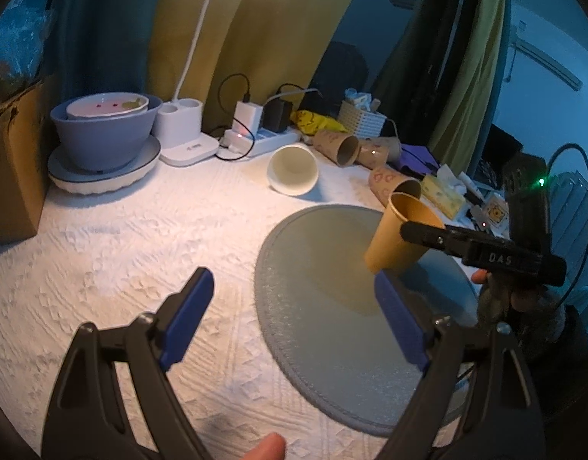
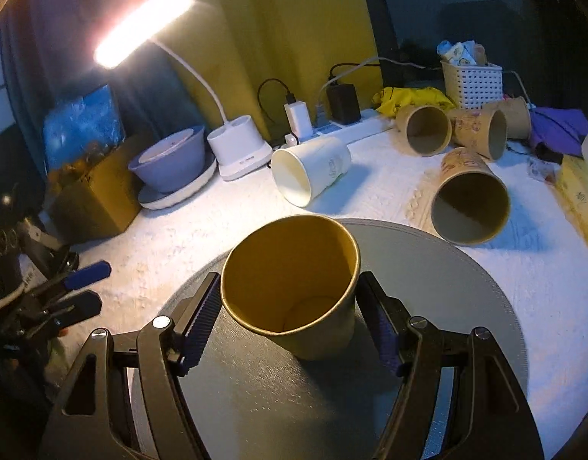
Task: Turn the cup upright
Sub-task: 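Lower the upright brown cup onto the grey mat with the right gripper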
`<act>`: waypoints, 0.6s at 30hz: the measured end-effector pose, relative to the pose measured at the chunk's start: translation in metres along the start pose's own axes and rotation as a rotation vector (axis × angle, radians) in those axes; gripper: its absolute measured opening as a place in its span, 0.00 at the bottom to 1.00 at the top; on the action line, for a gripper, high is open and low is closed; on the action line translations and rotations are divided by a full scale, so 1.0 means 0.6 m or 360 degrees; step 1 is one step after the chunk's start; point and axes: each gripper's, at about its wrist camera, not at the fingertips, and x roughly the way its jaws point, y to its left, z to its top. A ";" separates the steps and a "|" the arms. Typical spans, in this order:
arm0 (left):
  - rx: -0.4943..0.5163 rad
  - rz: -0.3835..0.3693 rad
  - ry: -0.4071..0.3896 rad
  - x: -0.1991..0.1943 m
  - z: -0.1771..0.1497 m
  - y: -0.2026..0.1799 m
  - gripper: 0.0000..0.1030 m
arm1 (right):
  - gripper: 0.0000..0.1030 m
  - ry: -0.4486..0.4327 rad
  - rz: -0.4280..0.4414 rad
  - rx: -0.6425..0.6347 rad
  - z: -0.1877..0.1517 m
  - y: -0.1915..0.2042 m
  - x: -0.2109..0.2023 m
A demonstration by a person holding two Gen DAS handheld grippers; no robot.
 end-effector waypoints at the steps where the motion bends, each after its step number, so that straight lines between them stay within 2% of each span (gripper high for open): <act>1: 0.0005 0.0003 -0.0001 0.000 -0.001 -0.001 0.85 | 0.71 0.0000 -0.0007 0.0001 -0.001 0.000 -0.002; 8: 0.0053 0.0009 -0.0005 0.003 -0.005 -0.010 0.85 | 0.73 0.0020 -0.0050 -0.0024 -0.015 0.000 -0.016; 11: 0.0090 0.0000 -0.0007 0.003 -0.008 -0.019 0.85 | 0.82 0.0052 -0.0032 -0.0026 -0.025 -0.001 -0.028; 13: 0.0114 -0.0005 0.0005 0.006 -0.011 -0.026 0.85 | 0.83 0.0049 -0.0038 -0.0011 -0.032 -0.003 -0.038; 18: 0.0067 -0.0154 0.0108 0.019 -0.016 -0.033 0.85 | 0.84 0.0052 -0.0077 0.0001 -0.050 -0.002 -0.067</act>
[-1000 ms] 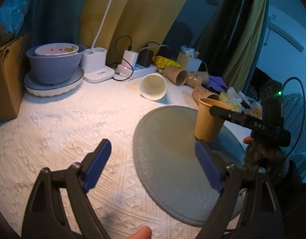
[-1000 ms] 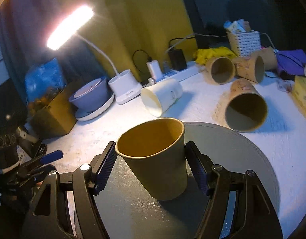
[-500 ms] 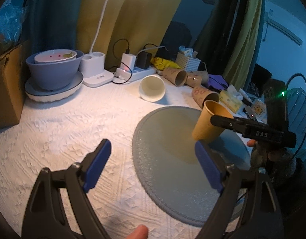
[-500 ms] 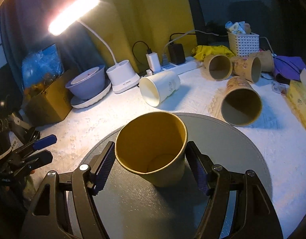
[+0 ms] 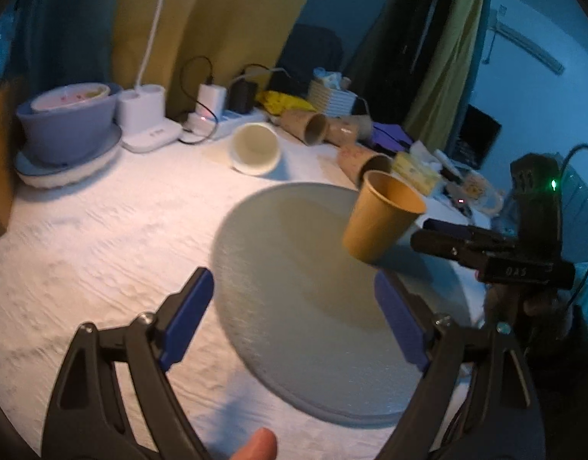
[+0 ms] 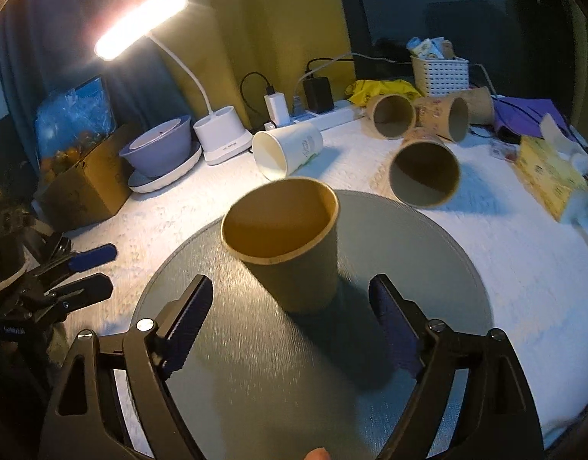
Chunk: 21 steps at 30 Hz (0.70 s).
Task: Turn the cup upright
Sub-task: 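Lower the upright brown cup onto the grey mat with the right gripper, then open the right gripper and pull it back from the cup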
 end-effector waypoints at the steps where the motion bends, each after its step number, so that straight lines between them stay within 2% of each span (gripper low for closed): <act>1: 0.0012 0.0004 -0.0004 0.000 0.000 -0.004 0.85 | 0.84 -0.0001 -0.0010 -0.0003 -0.005 0.001 -0.008; 3: 0.0040 0.0007 0.0008 0.004 -0.003 -0.012 0.85 | 0.84 -0.0009 -0.0013 0.0010 -0.015 0.002 -0.024; 6: 0.0042 -0.0029 0.0090 0.020 -0.009 -0.019 0.85 | 0.84 -0.0004 -0.0005 0.0042 -0.030 0.005 -0.039; 8: 0.0068 -0.0052 0.0111 0.022 -0.013 -0.032 0.85 | 0.84 -0.0009 -0.0042 0.0051 -0.041 0.008 -0.051; 11: 0.0150 -0.0019 0.0096 0.016 -0.018 -0.058 0.85 | 0.84 -0.0040 -0.0117 0.0044 -0.052 0.013 -0.071; 14: 0.0151 0.0026 0.0058 0.004 -0.016 -0.079 0.85 | 0.84 -0.0097 -0.0174 0.0045 -0.058 0.015 -0.095; 21: 0.0118 0.0045 -0.0207 -0.063 0.004 -0.135 0.85 | 0.84 -0.0270 -0.0267 0.0007 -0.048 0.022 -0.171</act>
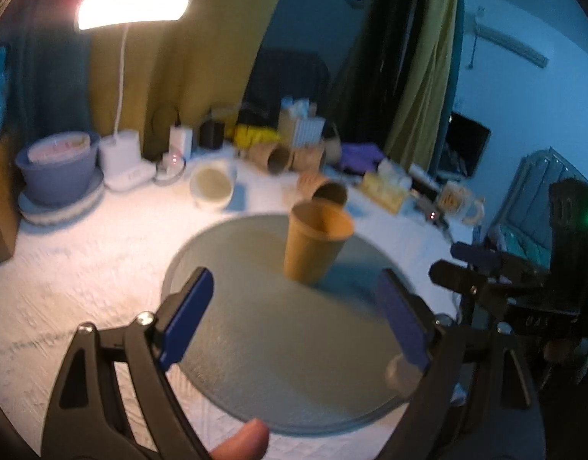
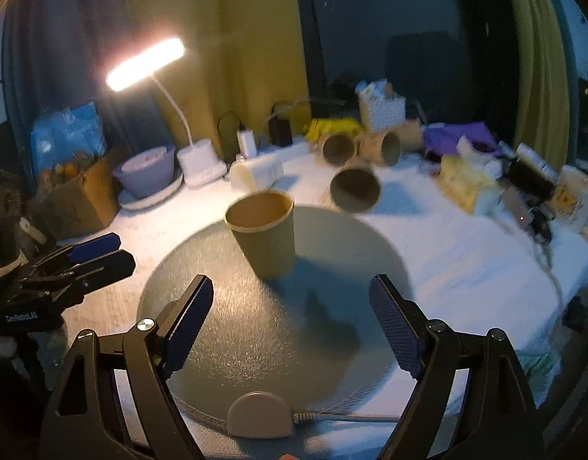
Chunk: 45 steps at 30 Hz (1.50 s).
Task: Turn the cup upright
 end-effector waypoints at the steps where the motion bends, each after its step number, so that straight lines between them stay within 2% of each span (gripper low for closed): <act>1: 0.0020 0.0017 -0.0026 -0.007 0.004 -0.008 0.85 | 0.84 -0.0033 -0.0016 -0.0010 0.004 0.000 -0.013; 6: 0.0147 0.0131 -0.0148 -0.039 0.027 -0.049 0.85 | 0.84 -0.0164 -0.0059 -0.0048 0.021 0.003 -0.070; 16: 0.0206 0.0136 -0.0357 -0.103 0.071 -0.102 0.85 | 0.84 -0.0349 -0.0125 -0.0088 0.055 0.006 -0.162; 20: 0.0222 0.0141 -0.0480 -0.134 0.081 -0.118 0.85 | 0.84 -0.0419 -0.0151 -0.0086 0.062 0.003 -0.195; 22: 0.0256 0.0188 -0.0548 -0.142 0.080 -0.127 0.85 | 0.84 -0.0438 -0.0161 -0.0086 0.061 0.001 -0.203; 23: 0.0285 0.0251 -0.0560 -0.138 0.077 -0.131 0.85 | 0.84 -0.0441 -0.0165 -0.0088 0.061 -0.001 -0.204; 25: 0.0320 0.0321 -0.0528 -0.123 0.070 -0.129 0.85 | 0.84 -0.0431 -0.0175 -0.0092 0.060 -0.004 -0.200; 33: 0.0279 0.0229 -0.0500 -0.115 0.059 -0.110 0.85 | 0.84 -0.0405 -0.0217 -0.0075 0.057 -0.011 -0.176; 45: 0.0222 0.0165 -0.0453 -0.114 0.050 -0.106 0.85 | 0.84 -0.0372 -0.0205 -0.0085 0.056 0.000 -0.161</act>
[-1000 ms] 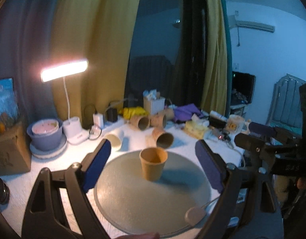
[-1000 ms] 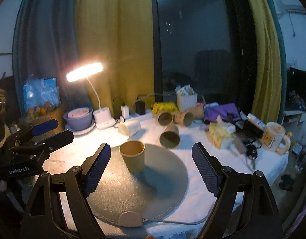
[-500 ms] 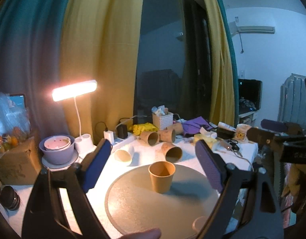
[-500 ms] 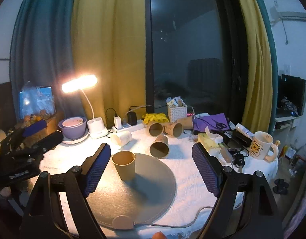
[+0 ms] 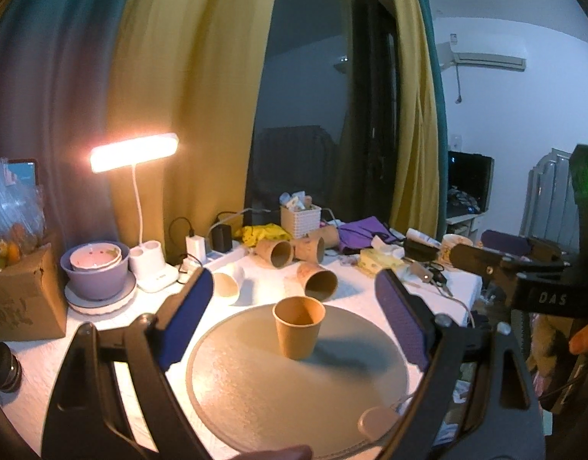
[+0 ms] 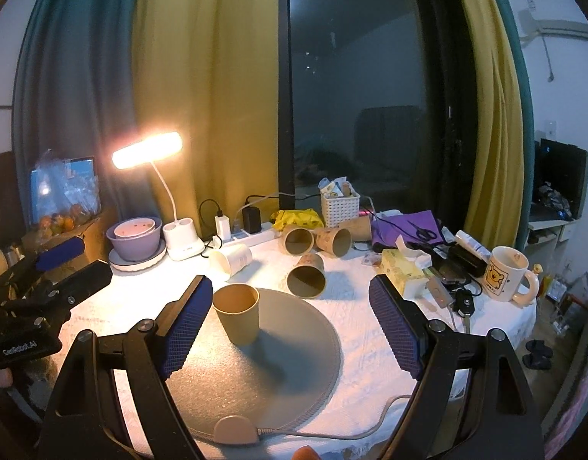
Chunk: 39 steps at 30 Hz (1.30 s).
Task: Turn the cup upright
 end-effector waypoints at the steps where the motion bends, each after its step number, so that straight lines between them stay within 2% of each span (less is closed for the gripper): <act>1: 0.0000 -0.0003 -0.0002 -0.001 0.000 -0.001 0.85 | 0.84 -0.0001 -0.0003 0.0000 0.000 0.000 0.000; 7: 0.0020 0.0021 0.0000 -0.002 0.000 -0.006 0.85 | 0.84 0.0005 0.0002 0.0001 0.000 0.000 0.000; 23: 0.0015 -0.0049 -0.0003 -0.005 -0.001 -0.010 0.85 | 0.84 0.0021 0.0006 0.0006 -0.009 -0.002 0.005; 39: 0.0013 -0.0064 -0.0011 -0.006 -0.003 -0.015 0.85 | 0.84 0.0032 0.0008 0.0008 -0.012 0.002 0.008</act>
